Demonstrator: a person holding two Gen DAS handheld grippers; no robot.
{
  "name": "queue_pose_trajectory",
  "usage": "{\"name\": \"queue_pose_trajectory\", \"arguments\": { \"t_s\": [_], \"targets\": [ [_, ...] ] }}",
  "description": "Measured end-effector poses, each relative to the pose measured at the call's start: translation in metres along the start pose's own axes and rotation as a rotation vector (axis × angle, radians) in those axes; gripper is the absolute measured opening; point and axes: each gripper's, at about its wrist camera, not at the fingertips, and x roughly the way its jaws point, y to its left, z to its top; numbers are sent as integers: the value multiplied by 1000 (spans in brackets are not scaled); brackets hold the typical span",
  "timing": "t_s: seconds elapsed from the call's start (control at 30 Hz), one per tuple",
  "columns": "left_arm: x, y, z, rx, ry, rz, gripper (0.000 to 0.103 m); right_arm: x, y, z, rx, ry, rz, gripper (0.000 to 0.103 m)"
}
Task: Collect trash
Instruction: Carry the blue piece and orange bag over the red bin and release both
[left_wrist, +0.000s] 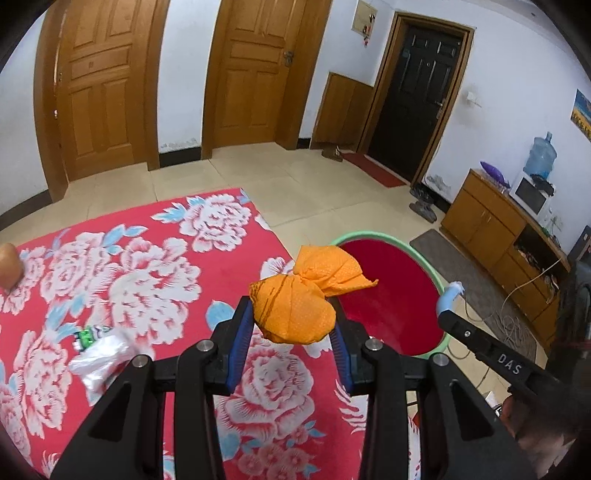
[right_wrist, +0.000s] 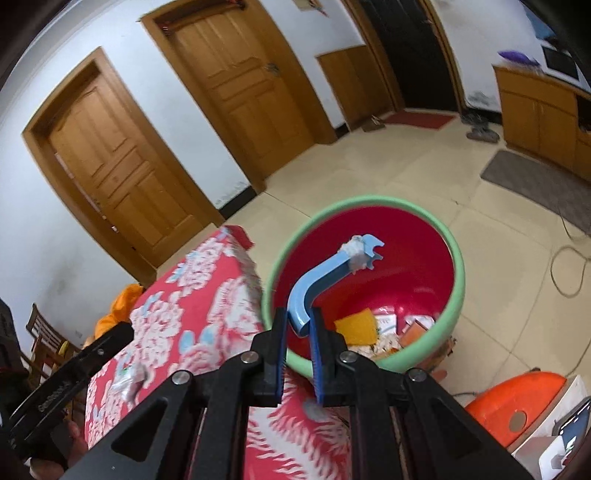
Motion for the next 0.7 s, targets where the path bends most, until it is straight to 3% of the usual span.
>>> {"name": "queue_pose_trajectory", "arguments": {
  "t_s": [0.37,0.7],
  "targets": [
    [41,-21,-2,54,75,-1,40,34,-36,-3,97,72,-33,16],
    [59,-48,2,100,103,-34,40,7,-50,0,131,5,-28,24]
  ]
}}
